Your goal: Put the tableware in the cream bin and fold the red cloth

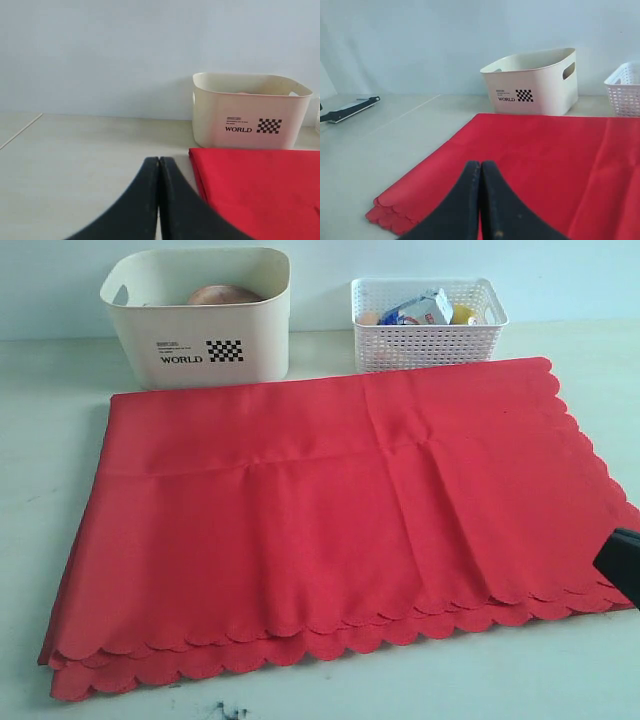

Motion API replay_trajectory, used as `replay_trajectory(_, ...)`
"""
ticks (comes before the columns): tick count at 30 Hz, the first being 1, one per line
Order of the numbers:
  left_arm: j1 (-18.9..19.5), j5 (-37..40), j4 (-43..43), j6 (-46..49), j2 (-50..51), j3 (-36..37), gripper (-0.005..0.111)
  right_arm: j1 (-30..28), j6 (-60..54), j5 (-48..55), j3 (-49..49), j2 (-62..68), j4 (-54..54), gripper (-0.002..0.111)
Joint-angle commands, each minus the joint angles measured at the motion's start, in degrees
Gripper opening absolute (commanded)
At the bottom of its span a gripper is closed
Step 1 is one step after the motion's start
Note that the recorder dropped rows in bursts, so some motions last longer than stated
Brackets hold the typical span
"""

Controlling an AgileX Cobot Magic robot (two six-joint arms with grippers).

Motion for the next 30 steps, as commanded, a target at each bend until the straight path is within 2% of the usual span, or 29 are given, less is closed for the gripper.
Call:
replay_trajectory(1, -0.3, -0.2, 0.0, -0.2, -0.4, 0.1, 0.002, -0.5, 0.0, -0.1, 0.3, -2.1, -0.5, 0.0)
replay_trajectory(3, -0.3, -0.2, 0.0, -0.2, -0.4, 0.1, 0.002, -4.1, 0.0, 0.0, 0.3, -3.8, -0.5, 0.0)
replay_trajectory(5, -0.3, -0.2, 0.0, -0.2, -0.4, 0.1, 0.002, -10.4, 0.0, 0.2, 0.3, -3.8, -0.5, 0.0)
replay_trajectory(6, -0.3, -0.2, 0.0, -0.2, -0.4, 0.1, 0.002, -16.5, -0.6, 0.2, 0.3, -3.8, -0.5, 0.0)
replay_trajectory(9, -0.3, -0.2, 0.0, -0.2, -0.4, 0.1, 0.002, -29.1, -2.7, 3.6, 0.3, -3.8, -0.5, 0.0)
replay_trajectory(13, -0.3, -0.2, 0.0, -0.2, -0.4, 0.1, 0.002, -38.0, -4.2, 6.6, 0.3, -3.8, -0.5, 0.0)
replay_trajectory(16, -0.3, -0.2, 0.0, -0.2, -0.4, 0.1, 0.002, -40.3, -4.4, 6.6, 0.3, -3.8, -0.9, 0.0)
replay_trajectory(21, -0.3, -0.2, 0.0, -0.2, -0.4, 0.1, 0.002, -40.3, -7.7, 11.3, 0.3, -3.8, -3.7, 0.0)
replay_trajectory(30, -0.3, -0.2, 0.0, -0.2, -0.4, 0.1, 0.002, -40.3, -8.9, 11.6, 0.3, -3.8, -3.7, 0.0)
